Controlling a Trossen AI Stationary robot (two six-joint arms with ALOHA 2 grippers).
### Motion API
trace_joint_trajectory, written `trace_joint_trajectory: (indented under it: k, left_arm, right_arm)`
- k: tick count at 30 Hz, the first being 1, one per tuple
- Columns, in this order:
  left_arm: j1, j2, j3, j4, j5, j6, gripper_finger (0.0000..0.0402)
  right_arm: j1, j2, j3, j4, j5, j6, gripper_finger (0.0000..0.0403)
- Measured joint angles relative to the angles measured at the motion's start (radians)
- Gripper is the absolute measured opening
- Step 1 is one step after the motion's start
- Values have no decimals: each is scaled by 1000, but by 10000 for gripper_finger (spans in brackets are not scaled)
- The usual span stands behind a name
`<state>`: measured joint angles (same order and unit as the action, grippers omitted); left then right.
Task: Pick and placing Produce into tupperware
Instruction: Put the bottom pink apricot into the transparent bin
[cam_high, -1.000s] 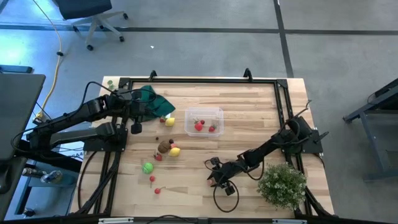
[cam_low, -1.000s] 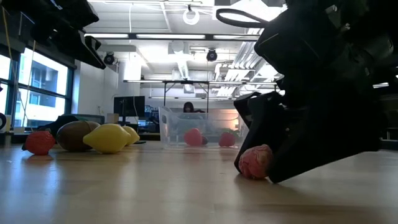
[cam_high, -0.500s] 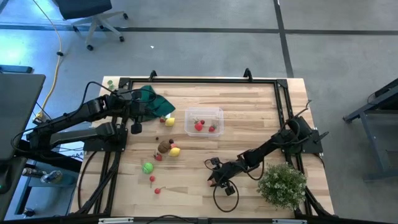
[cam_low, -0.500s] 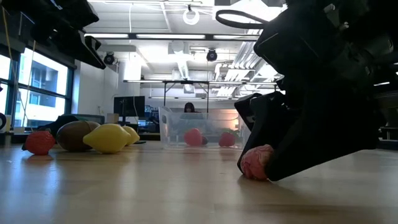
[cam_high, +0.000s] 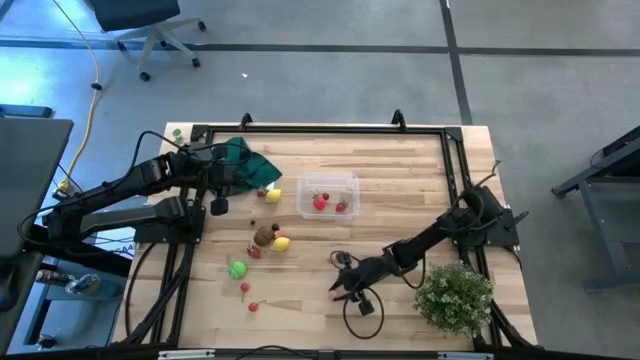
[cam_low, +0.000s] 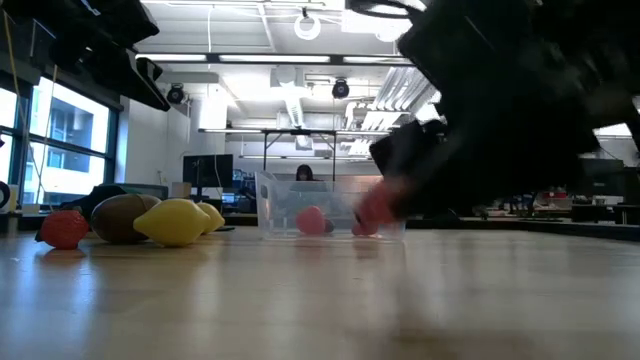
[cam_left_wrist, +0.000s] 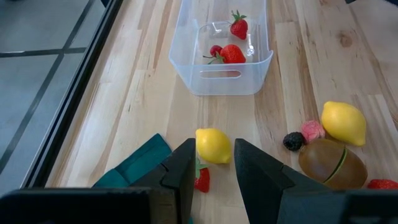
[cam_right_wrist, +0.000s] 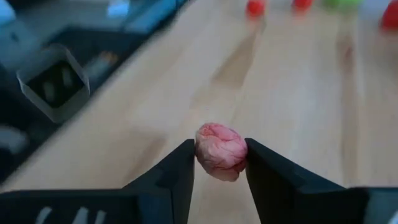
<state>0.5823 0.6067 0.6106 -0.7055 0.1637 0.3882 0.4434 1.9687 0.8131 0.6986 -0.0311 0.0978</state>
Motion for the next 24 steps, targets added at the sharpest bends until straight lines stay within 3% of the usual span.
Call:
trace_joint_trajectory:
  k: [5,15,20,24]
  left_arm:
    - [0,0,0,0,0,0,99]
    - [0,0,0,0,0,0,99]
    - [0,0,0,0,0,0,99]
    - [0,0,0,0,0,0,99]
  right_arm:
    - [-36,-67,17,55,38,-11,128]
    - [-187,-259,129,20,175,-179,128]
    - [-301,-298,261,-202,248,-229,128]
    - [-386,-287,403,-520,273,-189,128]
